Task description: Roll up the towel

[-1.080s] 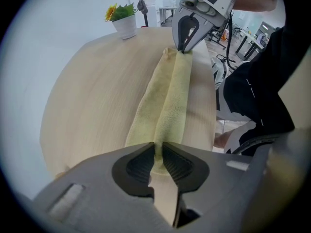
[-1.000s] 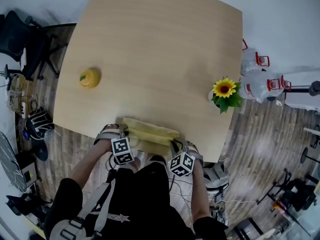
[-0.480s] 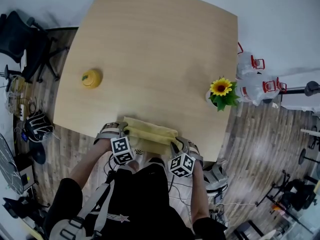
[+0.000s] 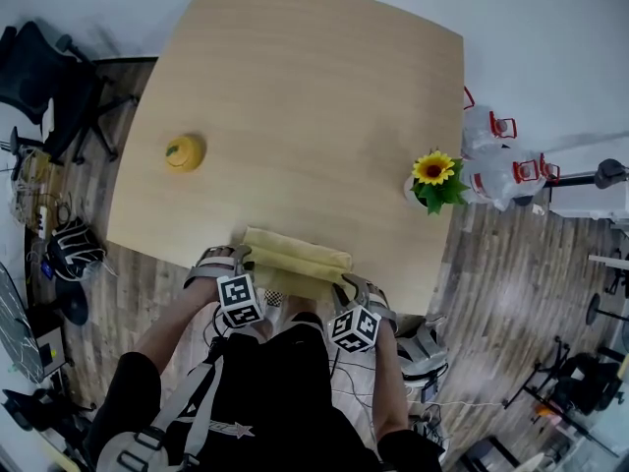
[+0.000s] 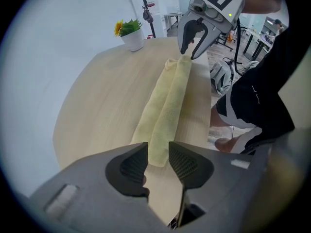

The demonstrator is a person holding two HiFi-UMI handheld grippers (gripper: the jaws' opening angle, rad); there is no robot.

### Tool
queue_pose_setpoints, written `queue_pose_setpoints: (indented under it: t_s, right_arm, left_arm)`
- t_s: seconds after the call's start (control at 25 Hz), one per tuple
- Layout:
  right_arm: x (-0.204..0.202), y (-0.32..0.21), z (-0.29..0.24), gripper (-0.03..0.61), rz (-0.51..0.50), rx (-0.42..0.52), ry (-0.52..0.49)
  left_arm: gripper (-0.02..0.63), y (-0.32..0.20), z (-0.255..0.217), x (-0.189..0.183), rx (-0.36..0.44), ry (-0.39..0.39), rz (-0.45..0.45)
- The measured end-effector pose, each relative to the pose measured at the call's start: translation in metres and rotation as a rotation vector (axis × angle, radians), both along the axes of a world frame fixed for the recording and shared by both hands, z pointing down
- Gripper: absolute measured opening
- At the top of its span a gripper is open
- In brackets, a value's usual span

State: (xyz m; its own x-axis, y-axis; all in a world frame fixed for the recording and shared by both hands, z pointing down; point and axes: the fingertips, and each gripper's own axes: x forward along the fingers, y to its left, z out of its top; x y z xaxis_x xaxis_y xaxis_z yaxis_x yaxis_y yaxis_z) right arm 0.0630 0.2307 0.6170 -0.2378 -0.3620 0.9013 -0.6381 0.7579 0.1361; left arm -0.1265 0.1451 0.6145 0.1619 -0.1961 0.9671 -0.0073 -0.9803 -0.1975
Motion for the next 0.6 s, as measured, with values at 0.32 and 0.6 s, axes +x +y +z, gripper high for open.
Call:
queue_pose_setpoints:
  t_s: [0.32, 0.6]
  right_arm:
    - [-0.01, 0.011, 0.013, 0.12, -0.008, -0.025, -0.013]
    - [-0.01, 0.014, 0.024, 0.118, 0.002, -0.042, -0.018]
  left_arm:
    - [0.143, 0.021, 0.01, 0.001, -0.035, 0.001, 0.013]
    - [0.138, 0.025, 0.025, 0.003, -0.061, -0.014, 0.024]
